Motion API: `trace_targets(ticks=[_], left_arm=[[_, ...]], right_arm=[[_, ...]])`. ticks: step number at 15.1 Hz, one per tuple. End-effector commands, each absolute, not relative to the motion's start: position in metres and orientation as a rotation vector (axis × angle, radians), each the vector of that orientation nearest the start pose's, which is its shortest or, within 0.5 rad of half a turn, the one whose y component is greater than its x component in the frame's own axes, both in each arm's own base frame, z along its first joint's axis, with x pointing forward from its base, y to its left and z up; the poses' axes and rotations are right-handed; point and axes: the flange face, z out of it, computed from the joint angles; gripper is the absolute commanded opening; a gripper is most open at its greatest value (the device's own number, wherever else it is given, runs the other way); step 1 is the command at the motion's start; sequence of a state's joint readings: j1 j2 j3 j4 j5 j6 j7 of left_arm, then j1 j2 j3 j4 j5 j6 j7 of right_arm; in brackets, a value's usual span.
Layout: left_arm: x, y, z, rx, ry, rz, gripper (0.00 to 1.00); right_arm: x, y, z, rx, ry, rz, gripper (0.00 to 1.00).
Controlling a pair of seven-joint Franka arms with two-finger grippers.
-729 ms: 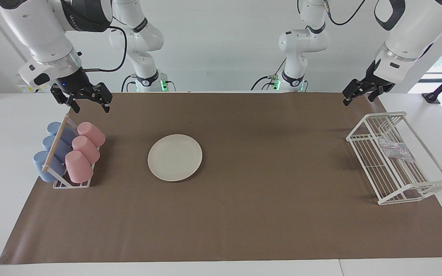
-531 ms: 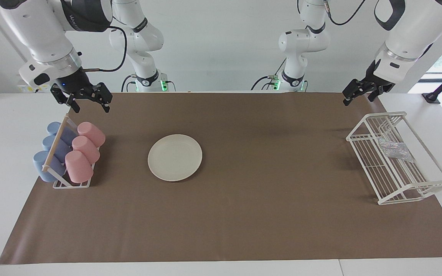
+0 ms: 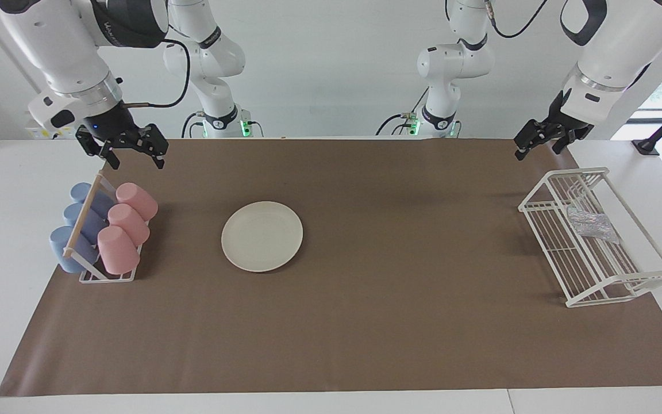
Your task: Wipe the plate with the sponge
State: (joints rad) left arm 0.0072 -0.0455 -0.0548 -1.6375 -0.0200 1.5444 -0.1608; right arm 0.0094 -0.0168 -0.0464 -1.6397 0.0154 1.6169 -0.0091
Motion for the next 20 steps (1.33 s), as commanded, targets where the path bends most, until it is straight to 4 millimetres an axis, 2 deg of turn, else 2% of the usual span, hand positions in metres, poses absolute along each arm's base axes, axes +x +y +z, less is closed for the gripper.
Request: trace_targets(ticks=[1, 3, 5, 8, 10, 14, 16, 18, 20], left_arm=[[0.532, -0.026, 0.613, -3.155, -0.203, 0.013, 1.0], [0.539, -0.021, 0.602, -3.042, -0.199, 0.016, 1.0], [0.552, -0.024, 0.576, -2.895, -0.185, 0.01, 1.0], [0.569, -0.015, 0.537, -2.722, -0.141, -0.022, 1.0], [0.589, -0.029, 0.497, -2.604, -0.207, -0.043, 1.0], [0.612, -0.023, 0.456, -2.429, -0.111, -0.095, 1.0], [0.619, -0.018, 0.432, -2.377, -0.11, -0.122, 1.0], [0.623, -0.013, 0.416, -2.303, -0.034, -0.15, 1.0], [0.618, -0.011, 0.403, -2.297, -0.029, -0.148, 1.0]], right_arm=[[0.551, -0.019, 0.605, -3.118, 0.073, 0.016, 1.0], [0.551, -0.019, 0.605, -3.118, 0.073, 0.016, 1.0], [0.551, -0.019, 0.605, -3.118, 0.073, 0.016, 1.0], [0.551, -0.019, 0.605, -3.118, 0.073, 0.016, 1.0], [0.551, -0.019, 0.605, -3.118, 0.073, 0.016, 1.0], [0.551, -0.019, 0.605, -3.118, 0.073, 0.014, 1.0], [0.551, -0.018, 0.605, -3.118, 0.071, 0.016, 1.0], [0.551, -0.019, 0.605, -3.118, 0.073, 0.016, 1.0], [0.551, -0.019, 0.605, -3.118, 0.073, 0.016, 1.0]])
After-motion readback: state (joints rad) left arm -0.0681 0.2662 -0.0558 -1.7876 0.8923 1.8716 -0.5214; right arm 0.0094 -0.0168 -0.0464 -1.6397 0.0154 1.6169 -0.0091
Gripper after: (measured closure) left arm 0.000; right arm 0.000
